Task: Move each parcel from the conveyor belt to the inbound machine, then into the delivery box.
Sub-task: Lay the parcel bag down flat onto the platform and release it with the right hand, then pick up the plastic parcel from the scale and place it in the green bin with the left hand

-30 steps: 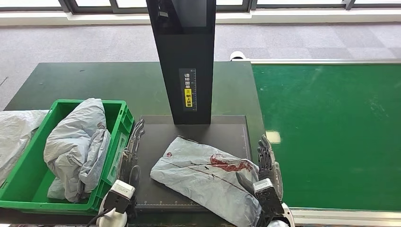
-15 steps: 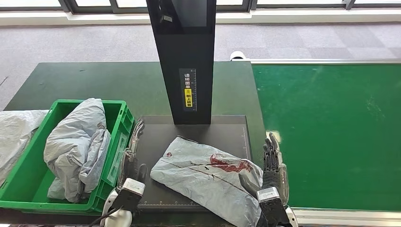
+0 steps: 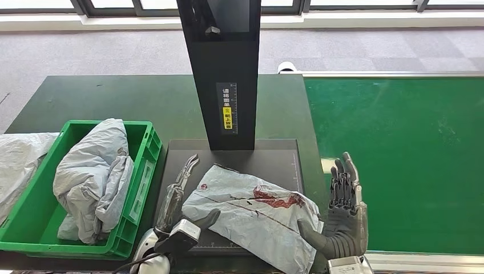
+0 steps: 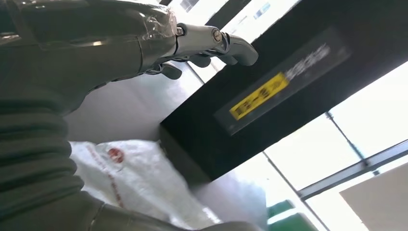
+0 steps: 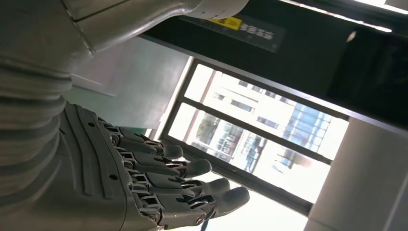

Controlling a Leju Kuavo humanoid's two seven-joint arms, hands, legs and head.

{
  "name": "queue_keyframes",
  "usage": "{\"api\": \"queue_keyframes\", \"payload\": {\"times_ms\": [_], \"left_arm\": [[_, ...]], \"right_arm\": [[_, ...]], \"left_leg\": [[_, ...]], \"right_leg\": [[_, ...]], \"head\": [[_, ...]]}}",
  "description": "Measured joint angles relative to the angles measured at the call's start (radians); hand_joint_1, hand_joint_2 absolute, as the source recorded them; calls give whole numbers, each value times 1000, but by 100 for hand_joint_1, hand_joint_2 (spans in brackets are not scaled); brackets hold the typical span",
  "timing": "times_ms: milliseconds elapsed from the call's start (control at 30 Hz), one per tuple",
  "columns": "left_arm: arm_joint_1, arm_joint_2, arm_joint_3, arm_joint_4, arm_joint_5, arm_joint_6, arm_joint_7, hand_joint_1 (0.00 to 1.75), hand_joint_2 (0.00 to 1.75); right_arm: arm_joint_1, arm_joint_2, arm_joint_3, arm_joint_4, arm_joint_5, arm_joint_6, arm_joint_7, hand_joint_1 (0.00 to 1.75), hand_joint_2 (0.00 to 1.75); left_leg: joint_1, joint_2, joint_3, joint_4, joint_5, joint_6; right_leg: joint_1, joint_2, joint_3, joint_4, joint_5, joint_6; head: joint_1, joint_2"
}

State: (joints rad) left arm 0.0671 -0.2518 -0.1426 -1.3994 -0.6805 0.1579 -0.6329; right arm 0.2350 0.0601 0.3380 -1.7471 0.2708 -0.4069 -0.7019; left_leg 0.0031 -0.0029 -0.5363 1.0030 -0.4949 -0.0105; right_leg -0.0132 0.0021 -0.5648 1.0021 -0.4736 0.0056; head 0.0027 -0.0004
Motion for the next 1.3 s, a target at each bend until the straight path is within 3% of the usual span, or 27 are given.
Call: {"api": "queue_keyframes", "payload": {"times_ms": [233, 600, 1067, 1300], "left_arm": [[-19, 11, -10, 62, -38, 0, 24, 0, 175], [-38, 17, -22, 111, -60, 0, 27, 0, 175], [-205, -13, -91, 575, -256, 4, 59, 0, 175], [-286, -28, -126, 718, -268, -49, 66, 2, 175]], "right_arm": [[-17, -50, 63, -48, -31, -21, 0, 0, 175], [-29, -73, 84, -63, -45, -22, 0, 0, 175], [-76, -73, 83, -52, -84, 61, 2, 0, 175], [-62, -69, 72, -47, -69, 78, 3, 0, 175]], "left_leg": [[0, 0, 0, 0, 0, 0], [0, 0, 0, 0, 0, 0], [0, -4, 2, 0, 0, 1], [-1, -9, 23, -1, -12, 6]], "right_leg": [[0, 0, 0, 0, 0, 0], [0, 0, 0, 0, 0, 0], [-1, -5, 5, -1, -1, 1], [-1, -12, 38, -4, -16, 5]], "head": [[0, 0], [0, 0], [0, 0], [0, 0]]}}
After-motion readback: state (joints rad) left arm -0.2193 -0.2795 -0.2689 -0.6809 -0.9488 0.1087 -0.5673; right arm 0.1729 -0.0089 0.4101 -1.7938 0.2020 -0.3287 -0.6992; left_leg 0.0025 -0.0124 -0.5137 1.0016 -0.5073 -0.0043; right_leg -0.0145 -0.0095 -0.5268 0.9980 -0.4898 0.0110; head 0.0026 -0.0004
